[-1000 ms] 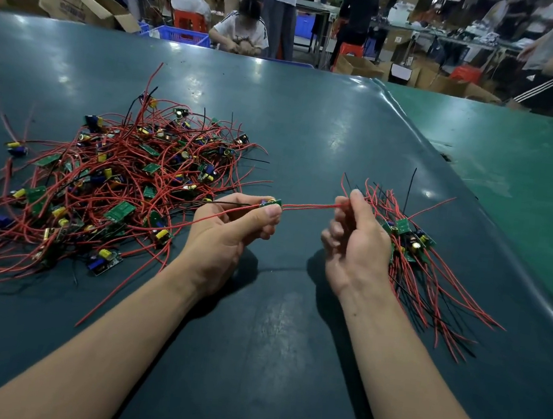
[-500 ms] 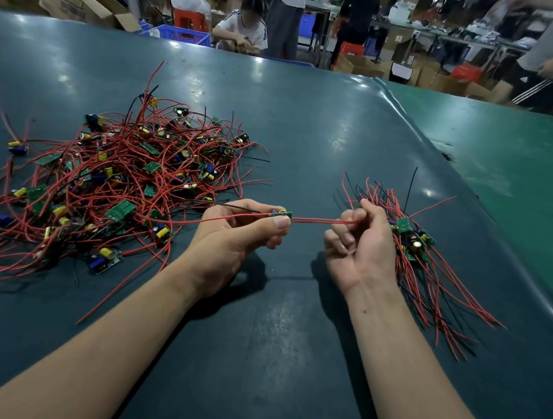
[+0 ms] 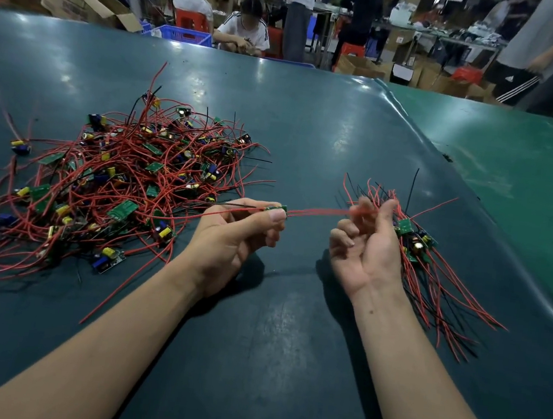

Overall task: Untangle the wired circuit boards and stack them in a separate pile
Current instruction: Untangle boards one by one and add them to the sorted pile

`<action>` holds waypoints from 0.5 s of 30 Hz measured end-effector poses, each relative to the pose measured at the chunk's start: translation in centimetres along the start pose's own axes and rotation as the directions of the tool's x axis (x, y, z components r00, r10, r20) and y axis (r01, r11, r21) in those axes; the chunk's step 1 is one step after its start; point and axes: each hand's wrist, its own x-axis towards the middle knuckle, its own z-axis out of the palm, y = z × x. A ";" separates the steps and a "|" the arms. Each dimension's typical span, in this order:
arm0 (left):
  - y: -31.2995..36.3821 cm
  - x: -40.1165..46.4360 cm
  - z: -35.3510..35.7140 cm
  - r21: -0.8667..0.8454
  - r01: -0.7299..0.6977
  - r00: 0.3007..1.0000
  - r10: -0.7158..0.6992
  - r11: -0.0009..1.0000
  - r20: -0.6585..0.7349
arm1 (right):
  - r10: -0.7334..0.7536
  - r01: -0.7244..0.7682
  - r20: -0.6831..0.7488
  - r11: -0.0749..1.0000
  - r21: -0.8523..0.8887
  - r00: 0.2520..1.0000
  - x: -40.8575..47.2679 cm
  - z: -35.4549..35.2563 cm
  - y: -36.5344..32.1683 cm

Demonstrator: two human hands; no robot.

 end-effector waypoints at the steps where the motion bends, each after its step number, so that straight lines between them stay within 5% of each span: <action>1: 0.1 0.1 0.0 -0.019 -0.002 0.999 0.002 1.000 -0.034 | -0.015 0.016 0.024 0.999 -0.050 1.000 0.0 0.0 0.1; 8: 0.2 0.3 -0.1 -0.013 -0.023 0.994 0.021 1.000 -0.112 | 0.131 -0.010 0.242 0.896 -0.445 0.961 -1.8 0.9 2.4; 15: -0.6 0.3 -0.2 0.144 -0.050 0.998 0.056 0.988 -0.042 | 0.027 0.111 0.229 0.814 -0.570 0.973 -1.8 1.0 3.1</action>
